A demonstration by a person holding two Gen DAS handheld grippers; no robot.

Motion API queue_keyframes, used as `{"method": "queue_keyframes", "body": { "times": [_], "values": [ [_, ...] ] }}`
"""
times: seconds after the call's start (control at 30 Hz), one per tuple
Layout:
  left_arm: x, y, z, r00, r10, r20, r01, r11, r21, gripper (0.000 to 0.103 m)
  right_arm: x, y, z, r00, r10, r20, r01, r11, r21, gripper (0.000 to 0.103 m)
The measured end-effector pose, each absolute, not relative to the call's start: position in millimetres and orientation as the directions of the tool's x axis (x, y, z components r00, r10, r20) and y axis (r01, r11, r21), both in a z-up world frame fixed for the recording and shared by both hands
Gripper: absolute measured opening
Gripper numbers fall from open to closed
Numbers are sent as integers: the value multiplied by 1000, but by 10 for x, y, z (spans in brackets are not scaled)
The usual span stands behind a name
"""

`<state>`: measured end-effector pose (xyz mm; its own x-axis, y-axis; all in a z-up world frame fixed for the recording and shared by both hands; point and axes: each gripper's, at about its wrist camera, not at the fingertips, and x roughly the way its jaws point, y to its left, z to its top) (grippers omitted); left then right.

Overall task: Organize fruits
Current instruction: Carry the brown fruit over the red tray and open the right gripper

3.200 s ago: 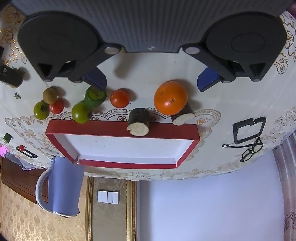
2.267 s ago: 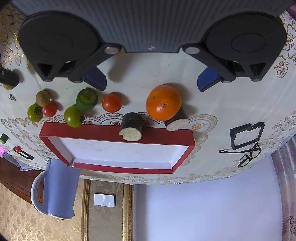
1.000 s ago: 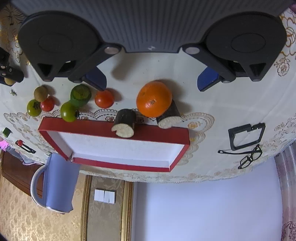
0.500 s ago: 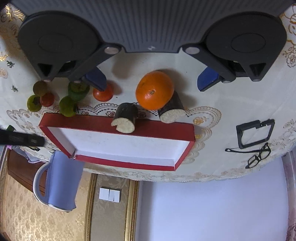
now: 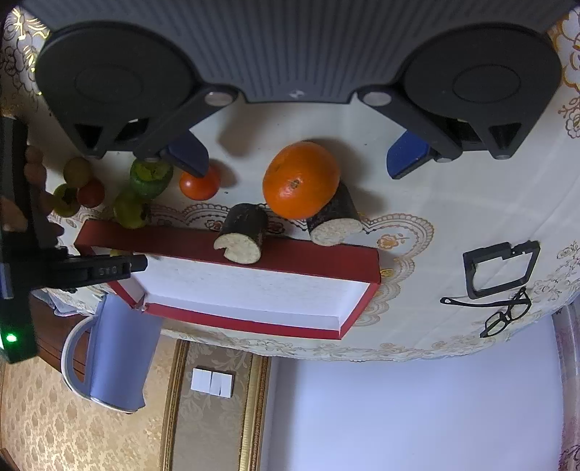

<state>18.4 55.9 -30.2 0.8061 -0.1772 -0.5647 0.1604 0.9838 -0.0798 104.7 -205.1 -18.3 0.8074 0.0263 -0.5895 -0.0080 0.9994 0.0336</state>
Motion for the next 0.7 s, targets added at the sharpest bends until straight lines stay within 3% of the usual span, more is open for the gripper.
{"method": "queue_keyframes", "body": {
  "times": [0.13, 0.3, 0.4, 0.5, 0.6, 0.7],
  "values": [
    [193, 564, -308, 804, -178, -567, 157, 984, -86, 103, 875, -2153, -57, 841, 79, -536, -14, 992, 124, 77],
    [184, 544, -311, 806, -170, -567, 160, 985, -68, 103, 473, -2251, 92, 896, -76, -438, 99, 995, 29, 80],
    [169, 558, -307, 811, -167, -561, 154, 986, -70, 103, 372, -2374, -14, 841, -251, -479, 246, 966, -75, 81],
    [125, 588, -294, 825, -153, -544, 140, 988, -66, 103, 318, -2594, -184, 776, -337, -533, 335, 936, -104, 81],
    [100, 614, -296, 817, -170, -551, 154, 985, -76, 103, 239, -2896, -242, 736, -325, -594, 409, 912, 8, 81],
    [94, 598, -295, 825, -142, -547, 140, 989, -46, 103, 212, -2989, -270, 720, -326, -613, 431, 902, 27, 85]
  ]
}}
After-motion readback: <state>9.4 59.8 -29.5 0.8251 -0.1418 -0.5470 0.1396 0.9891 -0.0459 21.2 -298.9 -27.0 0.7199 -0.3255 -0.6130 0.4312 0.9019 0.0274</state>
